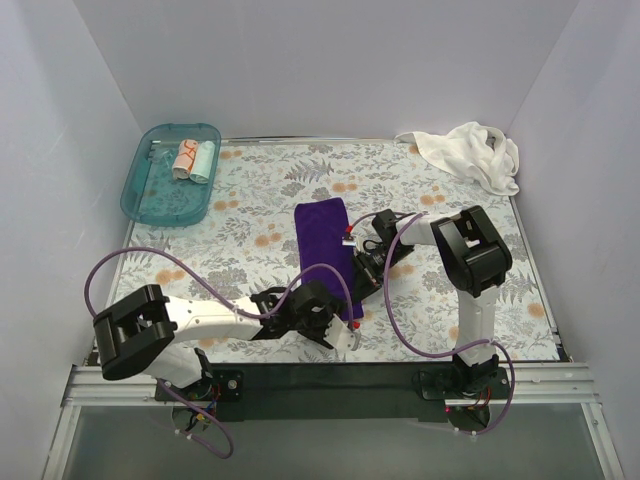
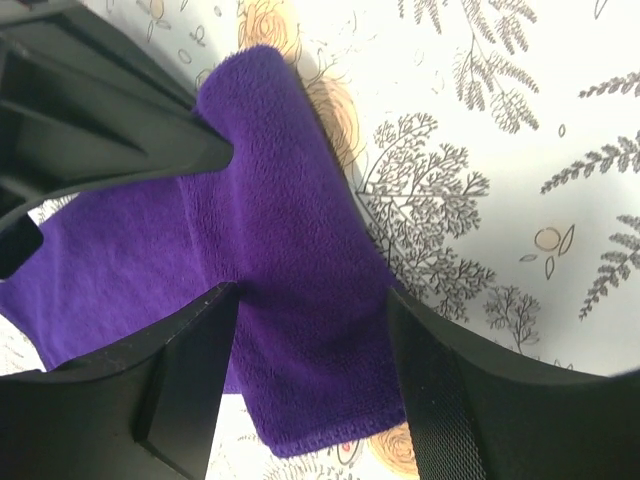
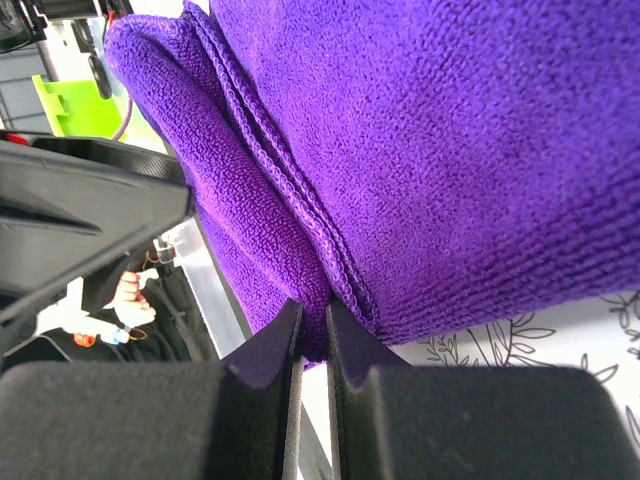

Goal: Roll the towels
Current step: Roll the towel

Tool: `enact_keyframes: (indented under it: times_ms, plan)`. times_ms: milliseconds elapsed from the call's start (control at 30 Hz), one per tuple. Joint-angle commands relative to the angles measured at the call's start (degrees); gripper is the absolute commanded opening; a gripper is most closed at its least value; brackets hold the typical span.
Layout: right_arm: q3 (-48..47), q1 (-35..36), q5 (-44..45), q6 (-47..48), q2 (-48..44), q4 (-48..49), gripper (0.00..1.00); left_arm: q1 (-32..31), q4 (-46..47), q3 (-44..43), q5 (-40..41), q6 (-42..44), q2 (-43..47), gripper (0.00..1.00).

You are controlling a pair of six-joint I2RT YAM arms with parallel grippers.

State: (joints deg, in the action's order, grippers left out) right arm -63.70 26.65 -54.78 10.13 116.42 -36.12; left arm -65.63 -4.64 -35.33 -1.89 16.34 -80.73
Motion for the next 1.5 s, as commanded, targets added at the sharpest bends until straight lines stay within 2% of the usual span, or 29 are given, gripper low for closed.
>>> enact_keyframes:
  times_ms: [0, 133, 333, 667, 800, 867, 1033, 1067, 1100, 1167, 1233, 1267, 1333, 1400, 1467]
  plan:
    - [0.33, 0.86, 7.5, 1.65, 2.93, 1.67, 0.14, -1.08, 2.89, 0.09, 1.19, 0.19, 0.13, 0.56]
    - [0.16, 0.86, 7.32, 1.56, 3.46, 1.58, 0.15, -2.75, 1.4, -0.26, -0.04, -0.52, 3.11, 0.59]
    - [0.95, 0.86, 7.94, 1.91, 2.76, 1.67, 0.15, -4.69, -0.98, -2.72, -0.22, -3.5, 2.33, 0.61]
    - [1.48, 0.86, 7.33, 2.61, 2.23, 1.58, 0.15, -4.69, 4.03, 0.44, 11.01, -2.28, -6.27, 0.58]
    - [1.56, 0.94, 6.53, 2.7, 2.58, 1.31, 0.15, -4.6, 4.29, 0.61, 11.3, -2.71, -9.09, 0.49]
    - [1.48, 0.94, 6.44, 2.88, 2.67, 1.14, 0.15, -4.6, 3.33, 0.44, 10.51, -3.24, -9.53, 0.36]
    - [1.13, -0.37, 9.51, 3.58, -1.54, 0.52, 0.14, -3.64, -7.45, -3.15, 0.51, -5.17, -9.8, 0.2]
    - [1.04, -0.98, 10.04, 3.84, -4.94, 0.44, 0.15, -3.28, -9.31, -3.95, -1.78, -5.78, -10.32, 0.13]
    - [0.86, -1.77, 10.57, 4.19, -6.89, 0.35, 0.15, -1.8, -11.07, -5.0, -3.98, -6.31, -10.59, 0.12]
    - [0.07, -5.2, 11.71, 4.2, -13.46, 0.43, 0.22, 0.14, -15.29, -7.29, -11.53, -7.28, -11.64, 0.12]
    - [-1.16, -8.18, 15.82, 3.58, -17.61, 0.61, 0.35, 2.77, -18.27, -9.82, -17.23, -7.72, -12.87, 0.12]
    - [-2.38, -9.07, 17.24, 3.84, -21.63, 0.61, 0.38, 3.83, -19.34, -10.8, -19.01, -7.99, -13.83, 0.12]
    - [-2.92, -11.35, 21.71, 4.8, -25.78, 0.96, 0.52, 7.34, -23.29, -13.34, -23.48, -7.81, -16.56, 0.12]
    - [-2.74, -12.32, 24.36, 5.95, -31.85, 1.58, 0.6, 10.58, -27.41, -17.21, -29.03, -7.55, -19.62, 0.11]
    - [-2.66, -12.5, 27.62, 7.88, -37.46, 1.93, 0.62, 12.35, -30.58, -21.24, -34.47, -6.93, -21.92, 0.1]
